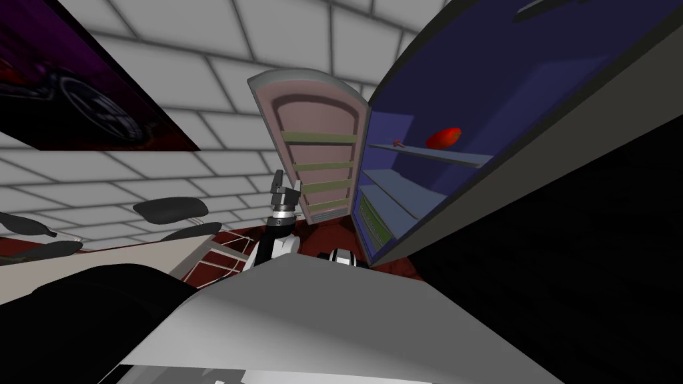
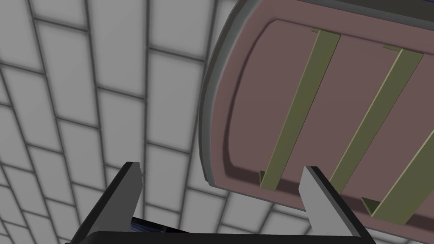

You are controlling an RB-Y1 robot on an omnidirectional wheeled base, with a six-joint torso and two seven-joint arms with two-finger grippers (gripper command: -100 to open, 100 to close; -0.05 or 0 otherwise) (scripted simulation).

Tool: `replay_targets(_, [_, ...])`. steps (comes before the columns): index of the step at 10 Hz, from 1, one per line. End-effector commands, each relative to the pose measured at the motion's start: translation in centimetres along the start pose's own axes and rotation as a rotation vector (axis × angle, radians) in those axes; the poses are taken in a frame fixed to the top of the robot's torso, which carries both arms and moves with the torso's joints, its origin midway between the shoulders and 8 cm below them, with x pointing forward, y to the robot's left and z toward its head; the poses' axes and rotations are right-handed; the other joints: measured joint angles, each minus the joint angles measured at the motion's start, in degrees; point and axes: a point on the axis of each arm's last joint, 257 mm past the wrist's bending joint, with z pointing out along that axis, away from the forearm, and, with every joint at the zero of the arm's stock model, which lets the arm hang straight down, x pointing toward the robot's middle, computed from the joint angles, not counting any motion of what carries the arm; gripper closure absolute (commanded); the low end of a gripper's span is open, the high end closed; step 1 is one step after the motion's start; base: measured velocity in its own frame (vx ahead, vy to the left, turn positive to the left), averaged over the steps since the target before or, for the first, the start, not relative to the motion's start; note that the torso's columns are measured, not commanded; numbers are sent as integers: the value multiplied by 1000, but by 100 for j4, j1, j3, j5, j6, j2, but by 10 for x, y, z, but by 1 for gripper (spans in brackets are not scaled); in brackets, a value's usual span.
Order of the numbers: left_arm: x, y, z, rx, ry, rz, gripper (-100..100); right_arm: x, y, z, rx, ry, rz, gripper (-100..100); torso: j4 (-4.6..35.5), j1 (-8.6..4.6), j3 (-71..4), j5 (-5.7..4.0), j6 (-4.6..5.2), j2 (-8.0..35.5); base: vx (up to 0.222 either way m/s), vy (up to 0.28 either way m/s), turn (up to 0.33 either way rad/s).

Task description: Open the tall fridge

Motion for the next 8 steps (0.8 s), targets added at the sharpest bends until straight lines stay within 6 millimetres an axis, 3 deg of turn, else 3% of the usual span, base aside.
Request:
replay_targets(1, [0, 0, 0, 0, 0, 0, 0, -1, -15, -3, -1, -4, 1, -100, 0, -1, -1, 0, 0, 0, 24, 9, -6])
replay_targets(2, [0, 0, 0, 0, 0, 0, 0, 0, -12, -2, 1, -2, 0, -100, 0, -2, -1, -1, 0, -1, 12, 4, -2])
replay_targets(3, [0, 0, 0, 0, 0, 0, 0, 0, -12, -3, -1, -4, 1, 0, 0, -6, 1, -3, 0, 2, 0, 0, 0])
replay_targets(8, [0, 0, 0, 0, 0, 0, 0, 0, -12, -3, -1, -4, 1, 0, 0, -2, 0, -1, 0, 1, 0, 0, 0])
